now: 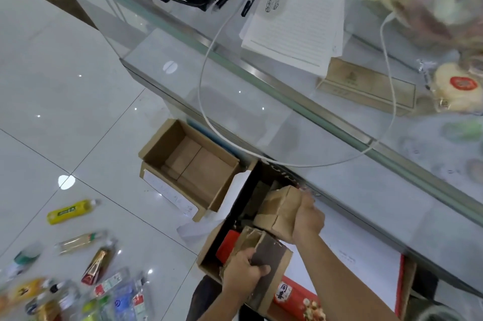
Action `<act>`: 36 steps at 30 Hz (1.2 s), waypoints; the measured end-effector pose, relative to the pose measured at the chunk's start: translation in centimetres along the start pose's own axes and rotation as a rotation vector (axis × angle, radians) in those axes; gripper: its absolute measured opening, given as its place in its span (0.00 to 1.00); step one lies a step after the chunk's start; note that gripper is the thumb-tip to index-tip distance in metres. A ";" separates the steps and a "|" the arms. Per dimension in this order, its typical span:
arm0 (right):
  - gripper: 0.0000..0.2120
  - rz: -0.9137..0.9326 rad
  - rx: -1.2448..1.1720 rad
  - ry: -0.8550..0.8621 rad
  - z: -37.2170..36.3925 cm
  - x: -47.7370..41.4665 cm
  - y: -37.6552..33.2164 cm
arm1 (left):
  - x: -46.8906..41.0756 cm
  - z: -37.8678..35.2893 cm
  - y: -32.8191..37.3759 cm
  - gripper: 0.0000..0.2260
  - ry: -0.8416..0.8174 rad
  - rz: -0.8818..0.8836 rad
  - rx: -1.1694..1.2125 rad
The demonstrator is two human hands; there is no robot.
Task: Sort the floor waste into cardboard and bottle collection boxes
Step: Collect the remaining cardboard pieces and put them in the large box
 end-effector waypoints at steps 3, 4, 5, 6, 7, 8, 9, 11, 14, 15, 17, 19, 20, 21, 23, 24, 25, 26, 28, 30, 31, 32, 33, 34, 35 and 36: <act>0.24 -0.035 -0.055 0.000 0.5 -0.8 0.5 | -0.7 0.7 0.3 0.11 0.049 -0.010 -0.033; 0.23 -0.050 -0.088 -0.006 0.3 -1.0 0.5 | -0.8 1.1 0.9 0.08 0.056 -0.020 -0.067; 0.22 -0.064 -0.121 -0.016 0.0 -1.0 0.5 | -0.8 1.6 1.5 0.06 0.078 -0.032 -0.104; 0.21 -0.072 -0.156 -0.030 -0.3 -1.0 0.3 | -1.0 2.3 2.0 0.05 0.110 -0.034 -0.132; 0.20 -0.070 -0.184 -0.042 -0.8 -1.1 0.0 | -1.4 2.8 2.3 0.05 0.138 -0.040 -0.137; 0.19 -0.055 -0.206 -0.049 -1.3 -1.1 -0.4 | -1.9 3.2 2.5 0.05 0.150 -0.048 -0.115; 0.19 -0.038 -0.217 -0.051 -1.9 -1.3 -0.7 | -2.5 3.4 2.4 0.05 0.155 -0.054 -0.093; 0.19 -0.006 -0.221 -0.061 -3.2 -2.2 -1.2 | -3.9 3.5 2.4 0.06 0.163 -0.065 -0.071; 0.22 0.023 -0.222 -0.048 -4.9 -4.4 -0.3 | -6.3 3.1 1.7 0.05 0.189 -0.069 -0.101; 0.23 0.032 -0.217 -0.041 -5.3 -5.2 0.3 | -7.0 3.1 1.4 0.04 0.201 -0.069 -0.122; 0.24 0.069 -0.196 -0.033 -6.1 -6.3 1.1 | -8.0 3.3 1.0 0.04 0.204 -0.074 -0.143; 0.24 0.095 -0.191 -0.020 -6.9 -7.1 1.6 | -8.7 3.8 0.7 0.04 0.181 -0.080 -0.129; 0.26 0.102 -0.190 -0.014 -7.3 -7.5 1.8 | -8.8 4.1 0.6 0.04 0.174 -0.083 -0.120; 0.29 0.112 -0.184 -0.001 -7.5 -7.5 1.9 | -8.8 4.3 0.4 0.04 0.179 -0.085 -0.108; 0.36 0.112 -0.167 -0.032 -8.1 -7.5 2.2 | -8.7 4.3 -0.1 0.04 0.203 -0.093 -0.063; 0.37 0.104 -0.174 -0.074 -8.5 -7.4 2.4 | -8.5 4.1 -0.3 0.05 0.210 -0.095 -0.034; 0.34 0.086 -0.187 -0.125 -8.8 -7.1 2.4 | -8.3 3.9 -0.5 0.05 0.217 -0.104 -0.015; 0.33 0.051 -0.194 -0.190 -9.1 -6.9 2.5 | -8.2 3.8 -0.7 0.06 0.225 -0.115 -0.003; 0.34 -0.041 -0.129 -0.283 -9.5 -6.1 3.1 | -7.6 3.5 -1.1 0.07 0.223 -0.135 0.008; 0.35 -0.058 0.017 -0.269 -9.1 -5.8 3.9 | -6.9 3.5 -1.2 0.08 0.217 -0.136 -0.011; 0.33 -0.025 0.091 -0.236 -8.7 -5.6 3.9 | -6.7 3.6 -1.4 0.08 0.223 -0.134 -0.016; 0.32 0.005 0.167 -0.217 -8.2 -5.5 3.9 | -6.5 3.6 -1.7 0.09 0.231 -0.136 -0.005; 0.31 0.041 0.234 -0.209 -7.8 -5.4 4.0 | -6.4 3.7 -1.8 0.09 0.242 -0.136 0.013; 0.31 0.062 0.286 -0.201 -7.2 -5.4 4.2 | -6.2 3.7 -1.7 0.10 0.251 -0.131 0.024; 0.31 0.080 0.323 -0.196 -6.6 -5.4 4.3 | -6.1 3.7 -1.5 0.11 0.259 -0.129 0.021; 0.30 0.080 0.332 -0.200 -6.0 -5.4 4.7 | -6.1 3.6 -1.2 0.12 0.264 -0.135 0.013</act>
Point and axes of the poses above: each hand's wrist, its own x-axis away from the middle knuckle, its own z-axis out of the back of the hand, y = z × x, the point moved 4 cm from there along -x, towards the middle knuckle, and after that the axes turned 4 degrees about -y, right-handed, at the moved point
